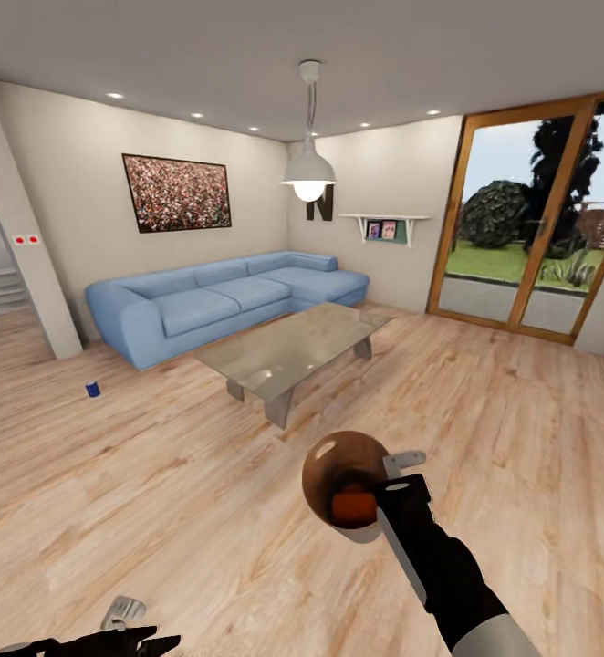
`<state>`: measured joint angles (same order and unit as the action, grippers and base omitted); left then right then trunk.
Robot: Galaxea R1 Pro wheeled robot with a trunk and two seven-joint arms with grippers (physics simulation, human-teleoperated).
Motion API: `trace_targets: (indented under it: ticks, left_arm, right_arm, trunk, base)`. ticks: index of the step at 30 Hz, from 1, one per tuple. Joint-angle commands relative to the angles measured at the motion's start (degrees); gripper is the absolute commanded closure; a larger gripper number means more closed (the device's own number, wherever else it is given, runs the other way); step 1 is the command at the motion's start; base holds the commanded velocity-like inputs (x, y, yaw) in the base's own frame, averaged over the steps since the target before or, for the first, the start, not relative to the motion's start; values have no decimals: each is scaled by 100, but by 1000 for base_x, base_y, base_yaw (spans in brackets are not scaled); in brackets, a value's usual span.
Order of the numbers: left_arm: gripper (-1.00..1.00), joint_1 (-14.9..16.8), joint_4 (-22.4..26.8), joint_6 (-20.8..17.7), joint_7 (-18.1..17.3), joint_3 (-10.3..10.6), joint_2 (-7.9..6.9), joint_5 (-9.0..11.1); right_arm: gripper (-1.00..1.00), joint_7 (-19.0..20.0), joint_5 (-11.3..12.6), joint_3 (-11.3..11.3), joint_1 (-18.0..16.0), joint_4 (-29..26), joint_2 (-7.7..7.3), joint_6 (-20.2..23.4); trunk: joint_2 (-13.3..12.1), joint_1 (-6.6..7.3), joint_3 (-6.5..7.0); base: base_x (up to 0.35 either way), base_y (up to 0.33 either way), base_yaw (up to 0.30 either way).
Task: Put the three can of soda from the living room inside the tash can in the kitchen.
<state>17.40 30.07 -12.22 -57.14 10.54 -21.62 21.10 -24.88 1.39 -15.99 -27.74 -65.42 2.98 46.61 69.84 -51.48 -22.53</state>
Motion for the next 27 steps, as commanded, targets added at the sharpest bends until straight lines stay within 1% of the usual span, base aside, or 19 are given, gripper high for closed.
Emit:
trace_targets:
  ticks: [1, 16, 19, 27]
  left_arm:
    - [-100, 0, -1, 0, -1, 0, 0, 0]
    - [-100, 0, -1, 0, -7, 1, 0, 0]
    - [-100, 0, -1, -3, -13, 2, 0, 0]
    - [-100, 0, -1, -8, -16, 9, 0, 1]
  right_arm:
    - [100, 9, -95, -1, -3, -6, 1, 6]
    - [100, 9, -95, -1, -3, 3, 1, 6]
    - [100, 9, -95, -1, -3, 3, 1, 6]
    - [100, 9, -95, -1, -3, 3, 1, 6]
  trunk:
    - [1, 0, 1]
    - [1, 0, 1]
    - [1, 0, 1]
    - [1, 0, 1]
  base:
    - [0, 0, 288]
    - [0, 3, 288]
    - [40, 167, 181]
    - [101, 281, 30]
